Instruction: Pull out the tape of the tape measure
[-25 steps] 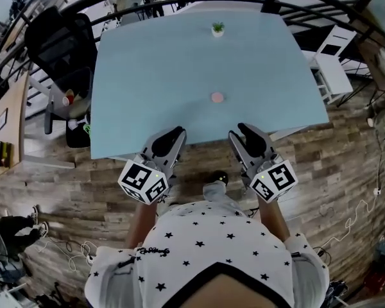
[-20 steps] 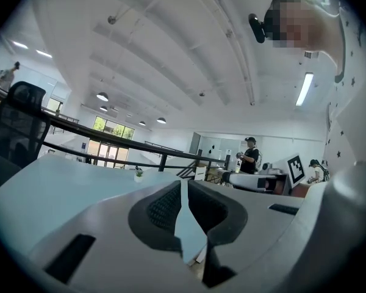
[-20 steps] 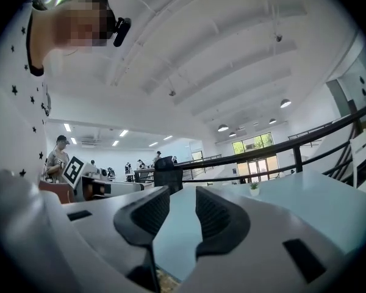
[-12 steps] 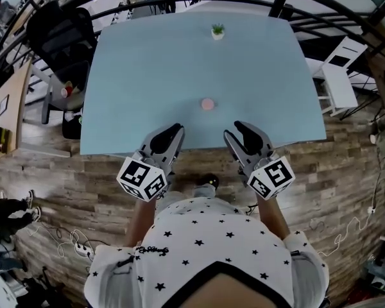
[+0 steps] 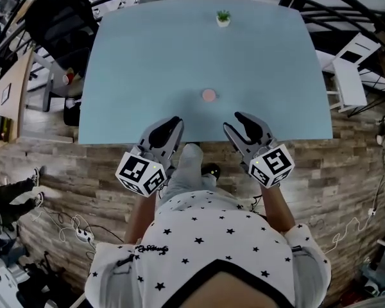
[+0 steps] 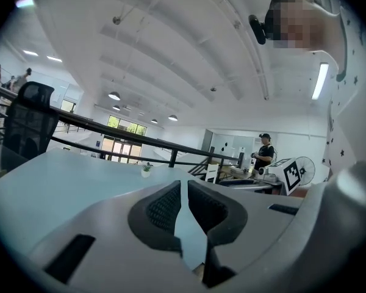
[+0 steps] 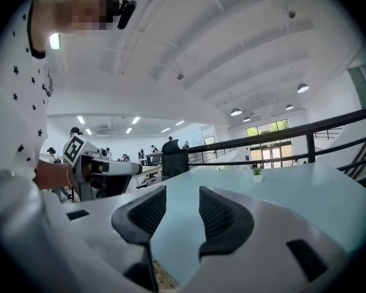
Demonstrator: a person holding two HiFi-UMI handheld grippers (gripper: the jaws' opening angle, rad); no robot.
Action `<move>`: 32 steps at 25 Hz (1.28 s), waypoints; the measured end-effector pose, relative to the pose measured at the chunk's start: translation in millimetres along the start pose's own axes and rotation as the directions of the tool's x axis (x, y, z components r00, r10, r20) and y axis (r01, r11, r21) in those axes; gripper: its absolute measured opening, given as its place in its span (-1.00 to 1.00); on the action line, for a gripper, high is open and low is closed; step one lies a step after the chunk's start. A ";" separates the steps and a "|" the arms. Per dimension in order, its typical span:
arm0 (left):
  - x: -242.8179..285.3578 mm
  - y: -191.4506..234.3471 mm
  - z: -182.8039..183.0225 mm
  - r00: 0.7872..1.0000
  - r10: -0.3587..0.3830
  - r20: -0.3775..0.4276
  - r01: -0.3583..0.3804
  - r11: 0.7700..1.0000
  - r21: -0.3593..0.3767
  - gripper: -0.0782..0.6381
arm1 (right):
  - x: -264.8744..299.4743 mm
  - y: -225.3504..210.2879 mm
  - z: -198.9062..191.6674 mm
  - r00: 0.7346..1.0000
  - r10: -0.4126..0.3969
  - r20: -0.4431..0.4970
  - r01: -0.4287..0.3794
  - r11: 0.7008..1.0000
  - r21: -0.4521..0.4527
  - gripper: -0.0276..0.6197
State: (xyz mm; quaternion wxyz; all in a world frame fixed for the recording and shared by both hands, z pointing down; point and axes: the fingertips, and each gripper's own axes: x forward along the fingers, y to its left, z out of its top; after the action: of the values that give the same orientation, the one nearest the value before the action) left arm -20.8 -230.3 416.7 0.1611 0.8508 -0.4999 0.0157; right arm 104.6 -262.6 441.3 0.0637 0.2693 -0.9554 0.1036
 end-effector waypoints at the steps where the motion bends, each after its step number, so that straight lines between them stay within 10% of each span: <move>1: 1.8 4.5 -1.5 1.000 0.008 -0.003 -0.008 1.000 -0.005 -0.66 | 5.0 -3.0 -3.7 1.000 0.004 -0.012 -0.004 1.000 -0.001 -0.44; 32: 54.3 100.1 -3.5 0.993 0.083 -0.080 -0.088 0.994 -0.066 -0.65 | 143.2 -78.9 -130.2 0.896 0.072 -0.438 -0.118 0.990 -0.079 -0.13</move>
State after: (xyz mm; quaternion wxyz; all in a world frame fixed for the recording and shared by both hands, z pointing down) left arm -78.8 -320.0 456.1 0.2089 0.8212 -0.5296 0.0383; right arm 33.5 -370.0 605.9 0.2835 0.1887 -0.9333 0.1141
